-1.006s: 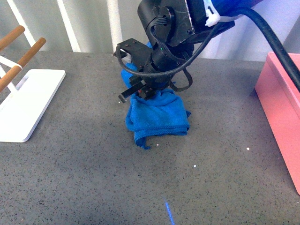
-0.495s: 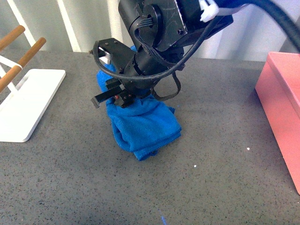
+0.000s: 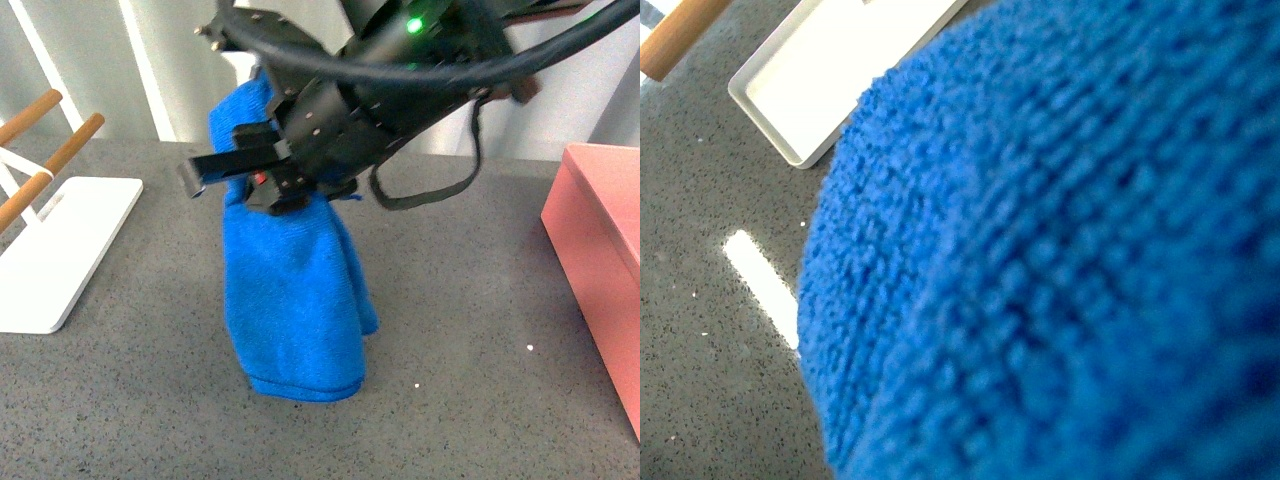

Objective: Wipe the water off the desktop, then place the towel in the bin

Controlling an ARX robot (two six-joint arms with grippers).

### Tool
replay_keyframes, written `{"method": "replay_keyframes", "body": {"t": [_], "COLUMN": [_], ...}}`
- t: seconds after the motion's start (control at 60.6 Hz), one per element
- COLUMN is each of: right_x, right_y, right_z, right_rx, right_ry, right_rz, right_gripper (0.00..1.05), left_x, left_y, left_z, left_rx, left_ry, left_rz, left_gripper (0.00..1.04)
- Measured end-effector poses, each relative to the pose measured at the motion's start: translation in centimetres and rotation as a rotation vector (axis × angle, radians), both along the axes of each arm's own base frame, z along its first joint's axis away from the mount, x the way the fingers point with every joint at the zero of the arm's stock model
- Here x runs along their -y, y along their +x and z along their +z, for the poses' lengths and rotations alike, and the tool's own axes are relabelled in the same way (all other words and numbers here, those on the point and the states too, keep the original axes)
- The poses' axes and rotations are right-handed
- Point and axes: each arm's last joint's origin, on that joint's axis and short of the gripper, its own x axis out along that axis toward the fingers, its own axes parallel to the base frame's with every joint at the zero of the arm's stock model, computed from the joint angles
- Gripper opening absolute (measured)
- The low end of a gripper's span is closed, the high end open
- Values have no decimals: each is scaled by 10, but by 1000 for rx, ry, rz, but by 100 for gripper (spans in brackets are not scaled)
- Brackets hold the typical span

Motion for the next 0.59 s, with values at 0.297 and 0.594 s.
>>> {"method": "replay_keyframes", "body": {"t": [0.297,0.594], "right_x": [72,168], "right_y": [8,10], "right_z": [78,142], "right_rx": [143,223], "right_ry": [-125,-443], "right_rz": [-255,-652], "right_gripper": [6,6], "left_x": [0,0], "left_y": [0,0], "left_z": [0,0], "left_rx": [0,0], "left_ry": [0,0], "left_rz": [0,0], "left_gripper": [98,98]}}
